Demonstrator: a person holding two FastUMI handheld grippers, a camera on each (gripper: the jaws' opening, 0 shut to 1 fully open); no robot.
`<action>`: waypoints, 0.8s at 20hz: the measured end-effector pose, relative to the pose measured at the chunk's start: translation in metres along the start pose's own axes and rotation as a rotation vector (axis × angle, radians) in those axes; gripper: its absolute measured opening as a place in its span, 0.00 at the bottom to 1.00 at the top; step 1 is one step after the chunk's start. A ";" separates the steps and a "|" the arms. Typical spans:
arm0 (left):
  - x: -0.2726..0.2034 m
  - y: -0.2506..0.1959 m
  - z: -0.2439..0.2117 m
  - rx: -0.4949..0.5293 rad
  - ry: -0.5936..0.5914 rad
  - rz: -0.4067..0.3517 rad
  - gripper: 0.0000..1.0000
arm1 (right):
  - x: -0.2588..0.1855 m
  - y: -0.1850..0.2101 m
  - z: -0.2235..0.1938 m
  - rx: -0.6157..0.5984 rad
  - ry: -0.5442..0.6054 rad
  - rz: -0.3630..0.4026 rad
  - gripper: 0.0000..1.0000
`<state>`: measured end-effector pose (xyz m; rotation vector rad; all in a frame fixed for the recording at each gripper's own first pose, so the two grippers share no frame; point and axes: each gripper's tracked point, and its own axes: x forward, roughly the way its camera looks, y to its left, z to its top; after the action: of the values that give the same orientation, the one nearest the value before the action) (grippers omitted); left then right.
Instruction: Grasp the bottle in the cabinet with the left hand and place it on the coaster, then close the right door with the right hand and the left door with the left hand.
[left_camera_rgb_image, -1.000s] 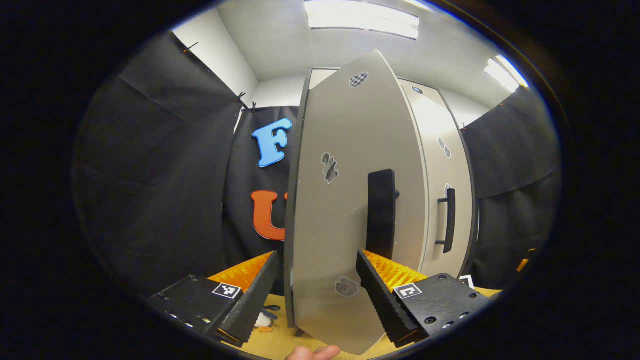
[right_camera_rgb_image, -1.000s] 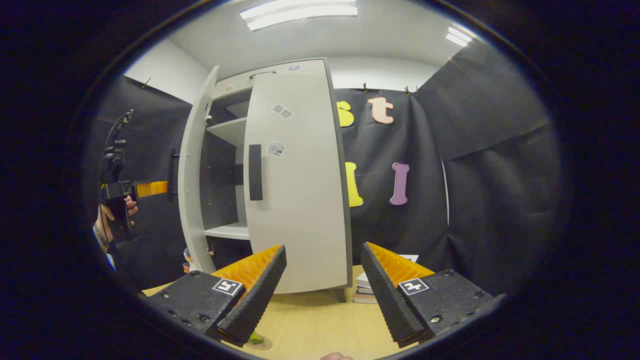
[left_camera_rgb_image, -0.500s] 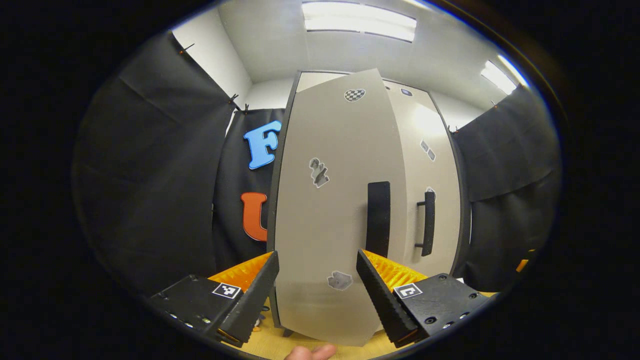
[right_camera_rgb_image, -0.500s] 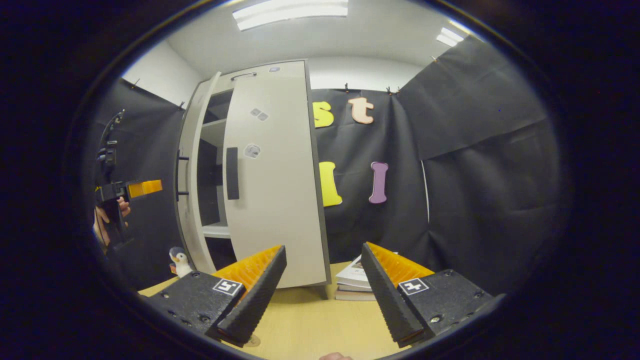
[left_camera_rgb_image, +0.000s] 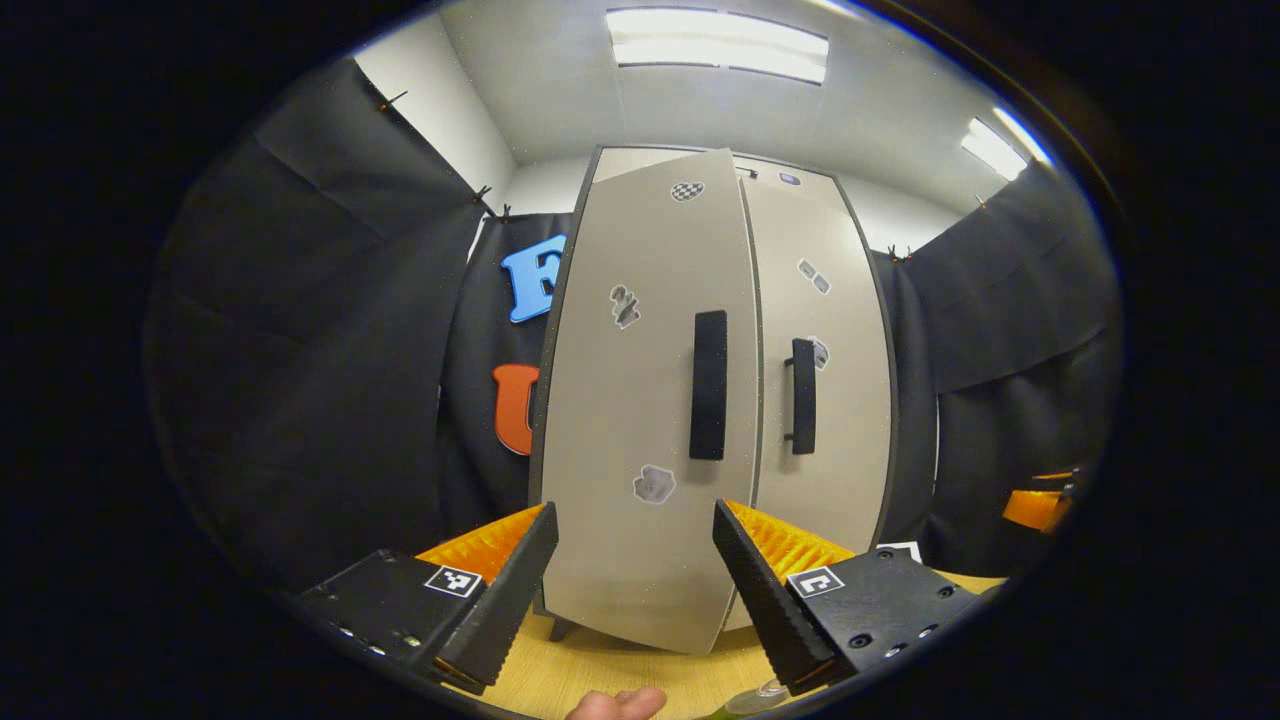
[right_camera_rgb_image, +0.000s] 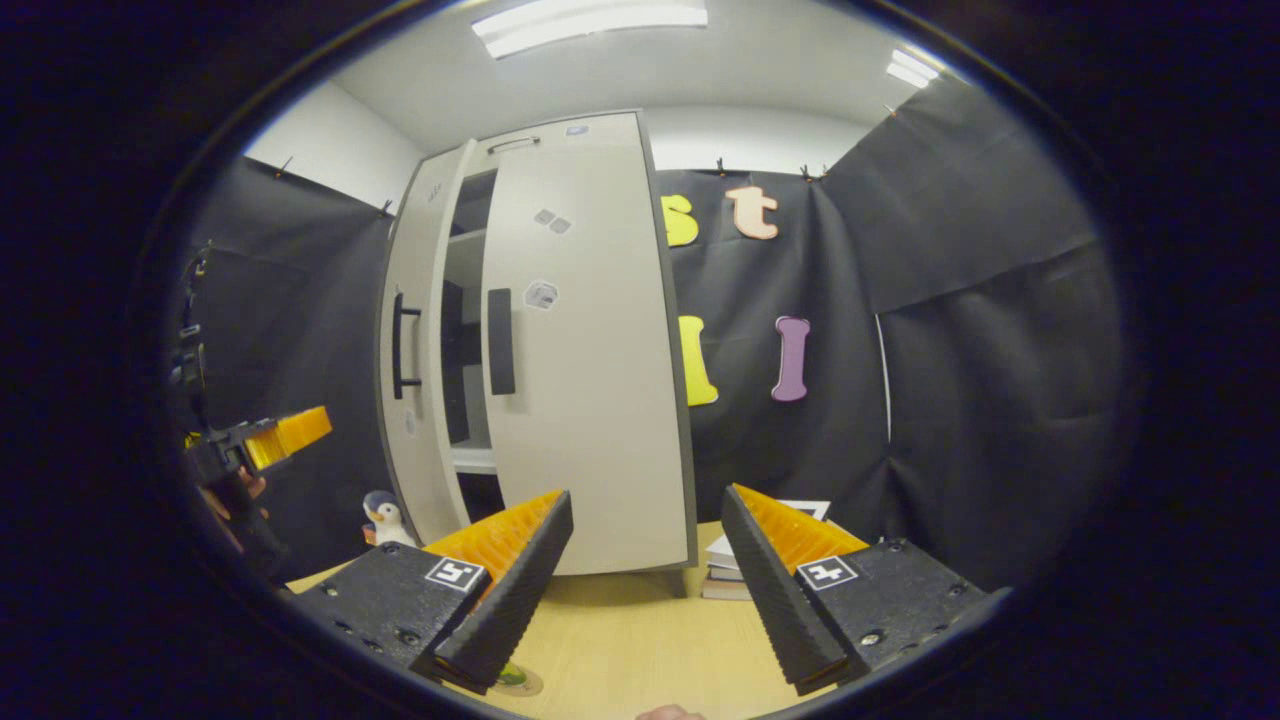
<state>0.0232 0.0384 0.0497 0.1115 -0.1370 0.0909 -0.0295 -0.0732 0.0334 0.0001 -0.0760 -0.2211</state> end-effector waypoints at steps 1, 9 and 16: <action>-0.006 0.001 -0.007 0.011 0.001 0.020 0.95 | -0.001 0.004 -0.002 -0.006 0.005 0.006 0.98; -0.066 -0.012 -0.058 -0.021 0.035 0.080 0.95 | -0.011 0.019 -0.020 -0.028 0.007 0.018 0.99; -0.073 0.015 -0.071 0.005 0.052 0.144 0.95 | -0.009 0.018 -0.052 -0.023 0.060 -0.001 0.99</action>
<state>-0.0415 0.0552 -0.0286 0.1042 -0.0928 0.2379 -0.0305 -0.0541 -0.0189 -0.0158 -0.0135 -0.2226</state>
